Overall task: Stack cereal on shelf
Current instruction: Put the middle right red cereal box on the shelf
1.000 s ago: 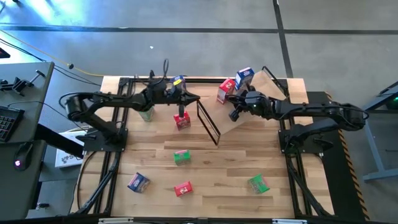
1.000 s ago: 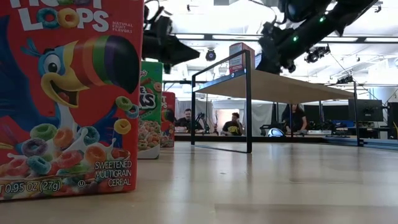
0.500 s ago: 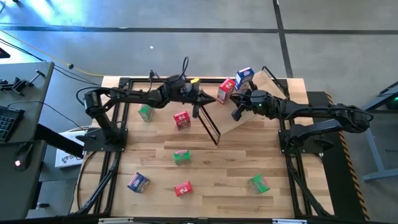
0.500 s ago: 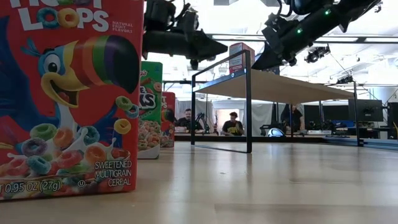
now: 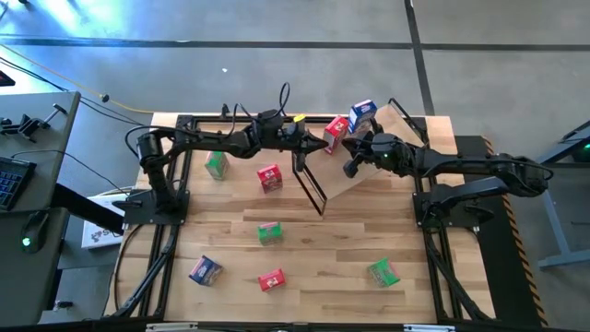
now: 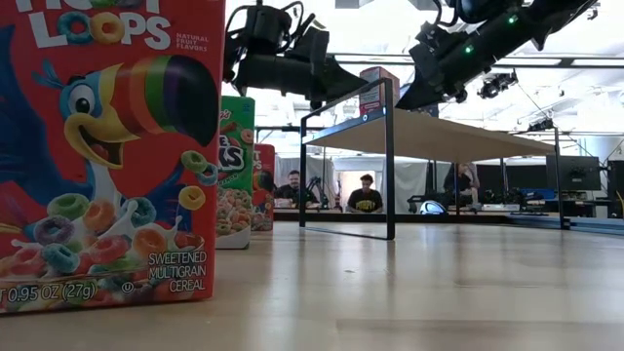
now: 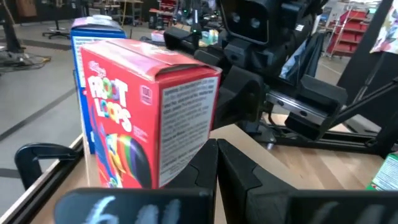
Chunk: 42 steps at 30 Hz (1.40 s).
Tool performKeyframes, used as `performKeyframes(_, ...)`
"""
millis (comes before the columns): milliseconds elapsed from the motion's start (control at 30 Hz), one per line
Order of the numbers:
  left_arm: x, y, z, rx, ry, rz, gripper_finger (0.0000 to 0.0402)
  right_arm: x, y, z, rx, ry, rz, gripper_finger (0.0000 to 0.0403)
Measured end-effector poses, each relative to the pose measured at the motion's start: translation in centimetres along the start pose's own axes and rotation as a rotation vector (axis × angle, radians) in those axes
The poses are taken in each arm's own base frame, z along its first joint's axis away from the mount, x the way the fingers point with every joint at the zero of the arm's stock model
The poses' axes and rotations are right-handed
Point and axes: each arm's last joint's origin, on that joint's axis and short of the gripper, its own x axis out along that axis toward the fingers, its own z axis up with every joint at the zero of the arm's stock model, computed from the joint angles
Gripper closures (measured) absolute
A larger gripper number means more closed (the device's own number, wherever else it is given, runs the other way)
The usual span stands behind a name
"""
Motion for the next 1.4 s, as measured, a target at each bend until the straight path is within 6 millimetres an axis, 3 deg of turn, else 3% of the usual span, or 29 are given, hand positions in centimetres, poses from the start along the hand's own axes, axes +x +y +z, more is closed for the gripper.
performKeyframes(900, 0.0, 0.4, 0.3, 0.031, -0.035, 0.116, 0.0401, 0.0, 0.0, 0.2, 0.010, -0.025, -0.018, 0.0403)
performKeyframes(1400, 1.7, 1.3, -0.1, 0.016, -0.054, 0.114, 0.0401, 0.0, -0.1, 0.2, 0.007, -0.020, -0.023, 0.0403)
